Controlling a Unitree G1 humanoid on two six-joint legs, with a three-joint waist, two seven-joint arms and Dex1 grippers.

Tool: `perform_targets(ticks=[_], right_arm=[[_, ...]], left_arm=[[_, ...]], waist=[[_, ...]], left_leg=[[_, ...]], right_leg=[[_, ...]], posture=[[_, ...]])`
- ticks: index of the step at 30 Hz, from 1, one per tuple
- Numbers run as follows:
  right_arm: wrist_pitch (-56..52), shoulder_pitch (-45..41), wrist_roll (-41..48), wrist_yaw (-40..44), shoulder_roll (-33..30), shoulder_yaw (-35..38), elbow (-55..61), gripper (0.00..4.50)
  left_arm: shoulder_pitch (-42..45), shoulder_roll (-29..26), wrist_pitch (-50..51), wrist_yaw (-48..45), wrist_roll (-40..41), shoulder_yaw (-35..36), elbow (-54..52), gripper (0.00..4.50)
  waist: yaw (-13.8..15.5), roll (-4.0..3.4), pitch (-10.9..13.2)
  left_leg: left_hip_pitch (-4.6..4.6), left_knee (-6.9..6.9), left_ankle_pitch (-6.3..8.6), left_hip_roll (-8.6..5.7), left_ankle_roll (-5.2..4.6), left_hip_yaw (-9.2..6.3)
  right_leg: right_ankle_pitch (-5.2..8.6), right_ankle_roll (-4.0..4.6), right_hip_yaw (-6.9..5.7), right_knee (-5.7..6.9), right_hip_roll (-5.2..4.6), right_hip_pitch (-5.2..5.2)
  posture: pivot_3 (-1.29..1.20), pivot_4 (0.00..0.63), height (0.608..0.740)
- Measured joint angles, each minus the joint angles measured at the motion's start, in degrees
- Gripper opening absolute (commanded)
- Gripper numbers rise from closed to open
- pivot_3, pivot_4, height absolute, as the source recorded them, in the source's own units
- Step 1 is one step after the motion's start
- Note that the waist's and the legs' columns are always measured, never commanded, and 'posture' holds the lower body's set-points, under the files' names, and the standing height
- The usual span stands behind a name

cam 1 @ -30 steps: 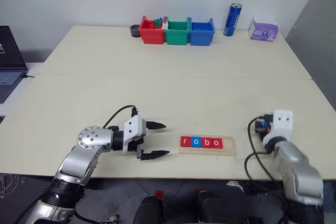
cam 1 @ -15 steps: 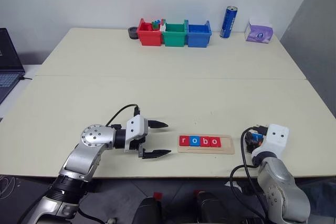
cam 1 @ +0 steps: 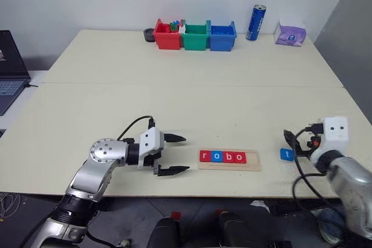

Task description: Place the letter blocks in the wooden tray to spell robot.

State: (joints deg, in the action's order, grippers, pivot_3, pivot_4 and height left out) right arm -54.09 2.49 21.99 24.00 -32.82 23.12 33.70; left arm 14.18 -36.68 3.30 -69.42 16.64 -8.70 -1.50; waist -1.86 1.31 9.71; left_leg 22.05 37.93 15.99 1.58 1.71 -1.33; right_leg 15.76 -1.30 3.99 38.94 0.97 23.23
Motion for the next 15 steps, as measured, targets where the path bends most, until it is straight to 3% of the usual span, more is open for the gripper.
perform_targets(ticks=[5, 9, 15], right_arm=[[9.4, 7.4, 1.7, 18.8, -14.7, -2.3, -5.0, 4.49], [16.5, 6.7, -0.6, 25.7, -19.1, -6.6, -12.1, 4.49], [25.6, -1.3, -4.6, 32.0, -22.4, -13.8, -24.2, 4.49]], left_arm=[[0.0, 0.2, -0.8, -0.3, -0.2, 0.0, 1.8, 4.5], [0.1, 0.7, -1.3, -0.7, -0.3, -0.1, 1.9, 4.5], [0.2, 1.0, -1.3, -1.2, -0.4, -0.4, 2.1, 4.5]], waist=[[0.0, 0.05, 0.0], [-0.2, 0.1, 0.1], [0.0, 0.16, 0.1]], left_leg=[[-0.02, 0.03, 0.0, -0.02, 0.0, 0.01], [-0.09, 0.06, 0.0, -0.02, 0.0, 0.1], [-0.08, 0.08, 0.0, -0.01, 0.0, 0.13]], right_leg=[[0.0, -0.01, -0.03, 0.0, 0.1, -0.02], [-0.03, -0.05, 0.0, 0.04, 0.13, -0.03], [-0.05, -0.07, 0.0, 0.03, 0.13, -0.02]], posture=[[0.0, 0.15, 0.74], [0.0, 0.15, 0.74], [0.0, 0.15, 0.74]])
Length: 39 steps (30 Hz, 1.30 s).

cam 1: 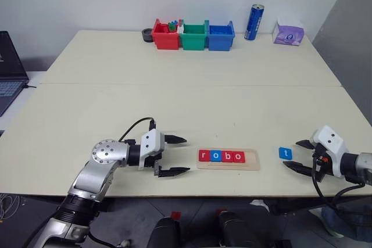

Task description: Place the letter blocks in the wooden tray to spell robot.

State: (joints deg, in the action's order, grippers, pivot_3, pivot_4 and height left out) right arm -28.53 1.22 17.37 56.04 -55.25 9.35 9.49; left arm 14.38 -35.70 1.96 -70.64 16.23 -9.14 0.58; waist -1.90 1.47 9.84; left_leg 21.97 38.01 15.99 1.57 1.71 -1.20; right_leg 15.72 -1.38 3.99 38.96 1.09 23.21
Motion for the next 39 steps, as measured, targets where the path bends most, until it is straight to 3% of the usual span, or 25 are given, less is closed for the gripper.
perform_targets(ticks=[6, 7, 9, 16, 26, 33, 39], right_arm=[[3.2, -5.7, -1.8, 5.7, -1.3, -5.4, -7.1, 4.49], [3.5, -6.9, -2.4, 6.6, -1.4, -6.5, -8.0, 4.32], [4.3, -8.3, -2.9, 7.7, -1.4, -7.9, -9.6, 3.9], [5.7, -10.1, -4.1, 9.2, -1.4, -9.7, -10.9, 1.44], [-3.4, -14.5, 1.4, 11.4, -1.3, -13.5, 10.0, 1.45], [-2.1, -17.8, -5.2, 11.8, -2.0, -22.0, 7.7, 1.45], [-0.2, -20.2, -8.2, 13.9, -2.1, -24.7, 5.5, 1.45]], left_arm=[[-0.1, 0.0, 0.0, 0.0, -0.3, 0.0, 0.0, 4.5], [-0.1, 0.0, 0.0, 0.0, -0.3, 0.0, 0.0, 4.5], [-0.3, -0.1, -0.1, 0.0, -0.3, 0.0, 0.0, 4.5], [-1.4, -0.1, -0.1, 0.2, -0.4, 0.0, -0.3, 4.5], [-1.7, -0.7, 0.4, 0.7, -0.3, 0.1, -1.2, 4.5], [-1.7, -1.0, 1.2, 1.3, -0.3, 0.1, -1.7, 4.5], [-1.8, -1.0, 1.6, 1.5, -0.3, 0.2, -3.1, 4.5]], waist=[[0.1, -0.01, 0.0], [0.1, -0.02, 0.0], [0.1, -0.02, 0.0], [0.1, -0.03, 0.0], [0.1, -0.06, 0.1], [0.3, -0.06, 0.1], [0.2, -0.06, 0.1]], left_leg=[[0.02, -0.01, 0.0, 0.04, 0.0, -0.04], [0.02, 0.0, 0.0, 0.04, 0.0, -0.04], [0.01, 0.0, 0.0, 0.05, 0.0, -0.05], [0.02, 0.0, 0.0, 0.05, 0.0, -0.08], [0.02, 0.03, 0.0, 0.06, 0.01, -0.2], [0.05, 0.05, 0.0, 0.03, 0.0, -0.19], [0.04, 0.04, 0.0, 0.06, 0.0, -0.19]], right_leg=[[0.0, 0.01, -0.01, 0.0, -0.05, 0.01], [0.0, 0.01, 0.0, 0.0, -0.06, 0.01], [-0.01, 0.01, -0.01, 0.01, -0.07, 0.01], [-0.02, 0.04, -0.02, 0.01, -0.1, 0.01], [-0.01, 0.01, -0.07, 0.03, -0.11, 0.0], [-0.02, 0.02, -0.05, 0.01, -0.16, 0.03], [-0.03, 0.04, -0.09, 0.03, -0.15, 0.04]], posture=[[0.0, 0.15, 0.74], [0.0, 0.15, 0.74], [0.0, 0.15, 0.74], [0.0, 0.15, 0.74], [0.0, 0.15, 0.74], [0.0, 0.15, 0.74], [0.0, 0.15, 0.74]])
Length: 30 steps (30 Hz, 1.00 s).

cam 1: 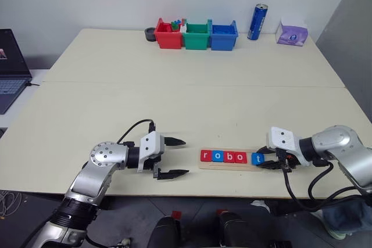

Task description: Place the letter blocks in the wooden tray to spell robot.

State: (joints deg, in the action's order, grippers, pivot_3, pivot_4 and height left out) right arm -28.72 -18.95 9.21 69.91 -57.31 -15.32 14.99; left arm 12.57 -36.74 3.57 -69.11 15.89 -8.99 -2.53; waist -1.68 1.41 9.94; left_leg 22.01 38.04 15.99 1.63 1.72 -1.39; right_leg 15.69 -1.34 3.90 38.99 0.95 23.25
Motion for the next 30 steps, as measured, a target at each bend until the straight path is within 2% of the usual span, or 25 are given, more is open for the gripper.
perform_targets(ticks=[12, 30], right_arm=[[2.6, -4.4, -3.7, 2.3, 2.0, -4.0, -3.9, 1.45], [3.0, -6.9, -5.3, 3.6, 5.2, -5.2, -5.8, 1.45]], left_arm=[[-0.4, 0.1, 3.1, 2.2, 0.1, 0.0, -2.8, 4.5], [-0.4, 0.1, 4.6, 3.4, 0.9, 0.0, -4.2, 4.5]], waist=[[0.0, 0.0, 0.0], [-0.1, 0.0, 0.0]], left_leg=[[-0.01, 0.01, 0.0, 0.0, 0.0, -0.01], [-0.03, 0.01, 0.0, 0.01, 0.0, -0.02]], right_leg=[[-0.03, 0.04, 0.02, 0.01, 0.0, 0.0], [-0.14, 0.23, 0.0, 0.03, 0.0, 0.0]], posture=[[0.0, 0.15, 0.74], [0.0, 0.15, 0.74]])
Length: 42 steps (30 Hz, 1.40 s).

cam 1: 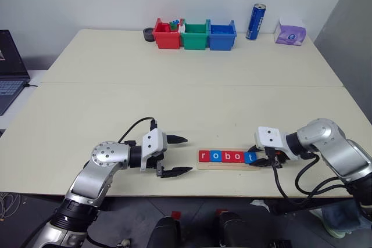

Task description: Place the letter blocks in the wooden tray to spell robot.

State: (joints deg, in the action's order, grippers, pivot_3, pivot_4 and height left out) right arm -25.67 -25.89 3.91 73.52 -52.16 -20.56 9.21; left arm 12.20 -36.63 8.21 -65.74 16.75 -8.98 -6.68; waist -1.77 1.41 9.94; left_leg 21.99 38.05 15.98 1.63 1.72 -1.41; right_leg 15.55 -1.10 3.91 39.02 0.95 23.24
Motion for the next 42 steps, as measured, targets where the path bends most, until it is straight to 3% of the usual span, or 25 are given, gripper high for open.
perform_targets(ticks=[23, 31, 38, 42], right_arm=[[-0.1, -0.6, -0.5, -0.2, 1.1, 0.1, -0.6, 1.45], [-0.2, -0.7, -0.5, -0.2, 1.2, 0.1, -0.6, 4.32], [-5.9, -0.3, 4.2, -0.4, -0.4, 6.3, 5.7, 4.45], [-8.8, 5.6, 7.9, -2.5, -1.4, 12.5, 10.6, 4.45]], left_arm=[[-0.3, 0.4, -2.6, -0.2, -0.1, 0.0, 1.8, 4.5], [-0.3, 0.4, -2.6, -0.2, -0.1, 0.0, 1.8, 4.5], [-0.6, 0.4, -2.6, -0.1, 0.1, 0.0, 1.8, 4.5], [-1.6, 0.4, -2.0, 0.8, 0.6, 1.2, 1.7, 4.5]], waist=[[0.0, 0.0, 0.0], [0.0, 0.0, 0.0], [0.0, 0.0, 0.0], [0.1, 0.03, 0.0]], left_leg=[[0.0, 0.0, 0.0, -0.01, 0.0, 0.0], [0.01, 0.0, 0.0, -0.01, 0.0, 0.0], [0.02, 0.0, 0.0, -0.01, 0.0, -0.05], [0.05, 0.0, 0.0, 0.0, 0.0, -0.04]], right_leg=[[-0.01, 0.01, 0.0, 0.0, 0.0, 0.0], [-0.01, 0.01, 0.0, 0.0, 0.0, 0.0], [-0.01, 0.02, -0.01, 0.0, -0.01, 0.0], [-0.01, 0.01, -0.07, -0.01, -0.02, -0.02]], posture=[[0.0, 0.15, 0.74], [0.0, 0.15, 0.74], [0.0, 0.15, 0.74], [0.0, 0.15, 0.74]])
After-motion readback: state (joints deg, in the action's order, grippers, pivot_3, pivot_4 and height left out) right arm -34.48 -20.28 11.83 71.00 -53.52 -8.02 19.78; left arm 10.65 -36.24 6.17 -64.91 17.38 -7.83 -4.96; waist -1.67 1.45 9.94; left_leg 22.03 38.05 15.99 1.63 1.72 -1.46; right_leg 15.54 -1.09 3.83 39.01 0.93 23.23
